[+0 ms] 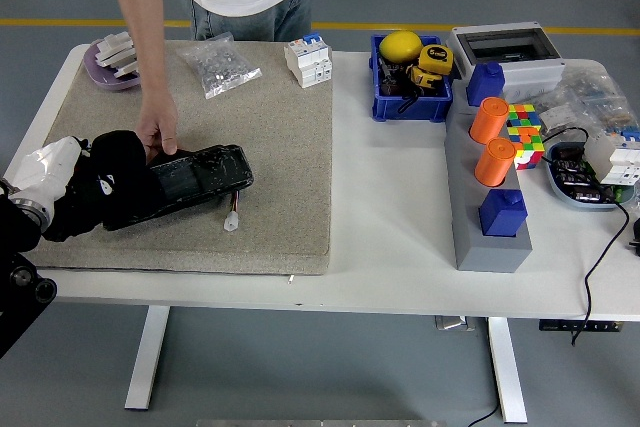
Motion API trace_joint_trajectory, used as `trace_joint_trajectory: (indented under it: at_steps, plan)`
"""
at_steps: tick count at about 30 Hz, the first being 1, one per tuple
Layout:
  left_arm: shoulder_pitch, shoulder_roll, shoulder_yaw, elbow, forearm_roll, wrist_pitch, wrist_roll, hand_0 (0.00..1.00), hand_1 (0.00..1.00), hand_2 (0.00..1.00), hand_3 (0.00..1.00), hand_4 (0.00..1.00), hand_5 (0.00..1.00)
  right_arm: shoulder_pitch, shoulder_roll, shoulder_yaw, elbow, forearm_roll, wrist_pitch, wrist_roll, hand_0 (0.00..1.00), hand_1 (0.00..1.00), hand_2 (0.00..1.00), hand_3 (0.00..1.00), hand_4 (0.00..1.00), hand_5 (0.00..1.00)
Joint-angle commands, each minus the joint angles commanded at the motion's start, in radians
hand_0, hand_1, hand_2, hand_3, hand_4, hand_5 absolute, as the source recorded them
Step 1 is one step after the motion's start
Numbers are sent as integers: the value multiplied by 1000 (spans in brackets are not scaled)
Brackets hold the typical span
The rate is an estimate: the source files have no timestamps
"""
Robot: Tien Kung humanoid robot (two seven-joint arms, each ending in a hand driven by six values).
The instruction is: Pick the rag up,wipe the panel,place it on the desk
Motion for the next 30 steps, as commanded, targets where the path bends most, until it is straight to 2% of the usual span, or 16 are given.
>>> trace_joint_trajectory:
  at_steps: [13,30]
  plan:
    - [-47,-25,55,3,-12,1,2,203,153,533,523,195,2,3,-1,-4,0,2,0,0,754,616,641,618,998,633]
    - [-142,-80,181,15,-40,0,7,202,154,534,525,204,2,10,-4,-9,1,4,0,1,753,616,641,619,998,631]
